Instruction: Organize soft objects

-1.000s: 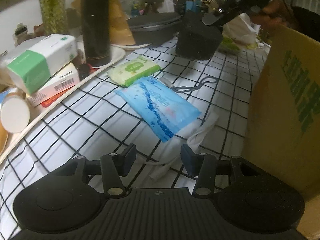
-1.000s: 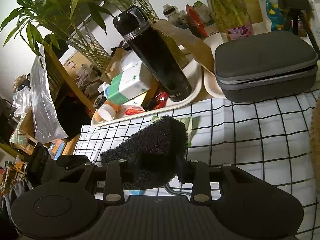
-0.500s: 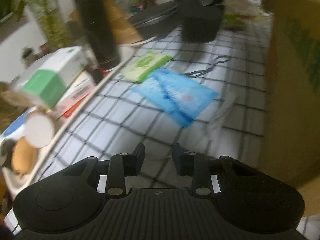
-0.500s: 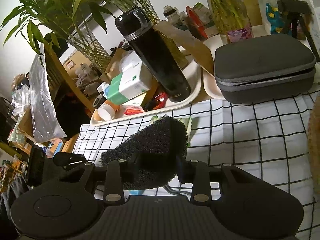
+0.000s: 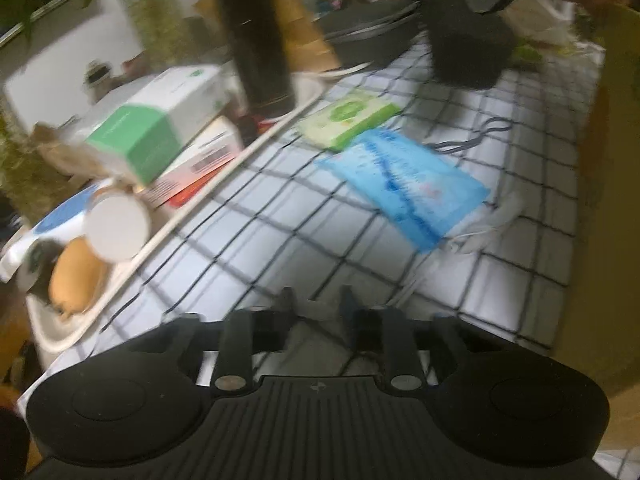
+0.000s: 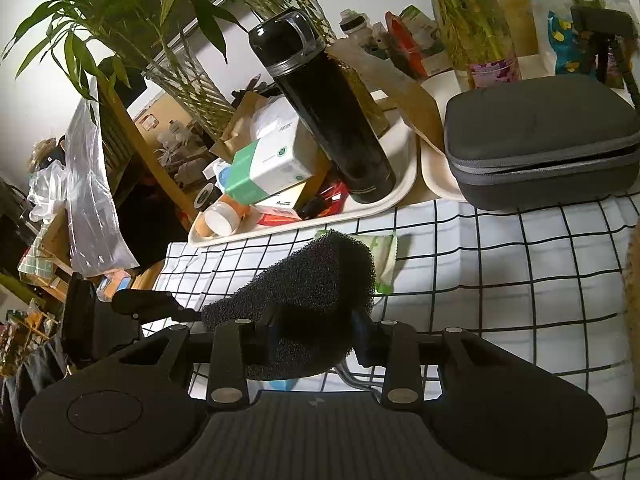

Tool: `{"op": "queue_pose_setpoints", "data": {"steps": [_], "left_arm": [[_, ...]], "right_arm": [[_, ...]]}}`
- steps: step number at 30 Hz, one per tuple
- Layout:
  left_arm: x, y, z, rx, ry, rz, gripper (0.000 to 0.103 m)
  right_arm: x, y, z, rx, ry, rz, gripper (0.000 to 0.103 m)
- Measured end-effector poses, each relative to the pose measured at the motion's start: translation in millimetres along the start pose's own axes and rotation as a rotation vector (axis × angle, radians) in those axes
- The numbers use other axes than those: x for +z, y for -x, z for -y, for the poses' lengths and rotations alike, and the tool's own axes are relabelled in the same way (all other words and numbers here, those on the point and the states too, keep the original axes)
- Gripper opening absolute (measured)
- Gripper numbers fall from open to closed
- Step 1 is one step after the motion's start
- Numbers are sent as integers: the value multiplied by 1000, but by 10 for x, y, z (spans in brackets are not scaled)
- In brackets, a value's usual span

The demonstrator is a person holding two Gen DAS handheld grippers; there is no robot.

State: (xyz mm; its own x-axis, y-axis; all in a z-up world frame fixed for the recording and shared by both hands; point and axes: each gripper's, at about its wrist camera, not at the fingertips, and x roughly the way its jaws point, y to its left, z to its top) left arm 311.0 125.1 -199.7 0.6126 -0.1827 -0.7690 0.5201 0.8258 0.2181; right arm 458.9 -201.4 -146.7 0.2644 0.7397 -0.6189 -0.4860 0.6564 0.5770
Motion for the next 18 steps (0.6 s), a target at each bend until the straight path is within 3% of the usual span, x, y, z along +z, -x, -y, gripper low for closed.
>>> {"op": "queue_pose_setpoints", "data": {"steps": [1, 3, 6, 8, 9, 10, 13, 18], "left_arm": [[-1, 2, -19, 47, 6, -21, 20], [-19, 15, -70, 136, 22, -71, 5], [-78, 175, -189, 144, 73, -39, 8], [-97, 270, -274, 102, 125, 5, 23], [-92, 300, -305, 72, 149, 26, 42], [-83, 318, -314, 48, 156, 48, 53], [-47, 266, -249, -8, 119, 72, 55], [-49, 16, -96, -41, 52, -5, 55]], "right_arm": [[2, 1, -7, 0, 3, 1, 39], [-1, 1, -14, 2, 8, -1, 39], [3, -2, -25, -2, 13, -1, 39], [4, -4, -29, 0, 14, -1, 39], [0, 0, -33, 1, 16, 0, 39], [-6, 2, -37, 1, 17, -1, 39], [-24, 16, -36, -2, 18, -4, 39], [-15, 58, -8, -8, 12, 2, 39]]}}
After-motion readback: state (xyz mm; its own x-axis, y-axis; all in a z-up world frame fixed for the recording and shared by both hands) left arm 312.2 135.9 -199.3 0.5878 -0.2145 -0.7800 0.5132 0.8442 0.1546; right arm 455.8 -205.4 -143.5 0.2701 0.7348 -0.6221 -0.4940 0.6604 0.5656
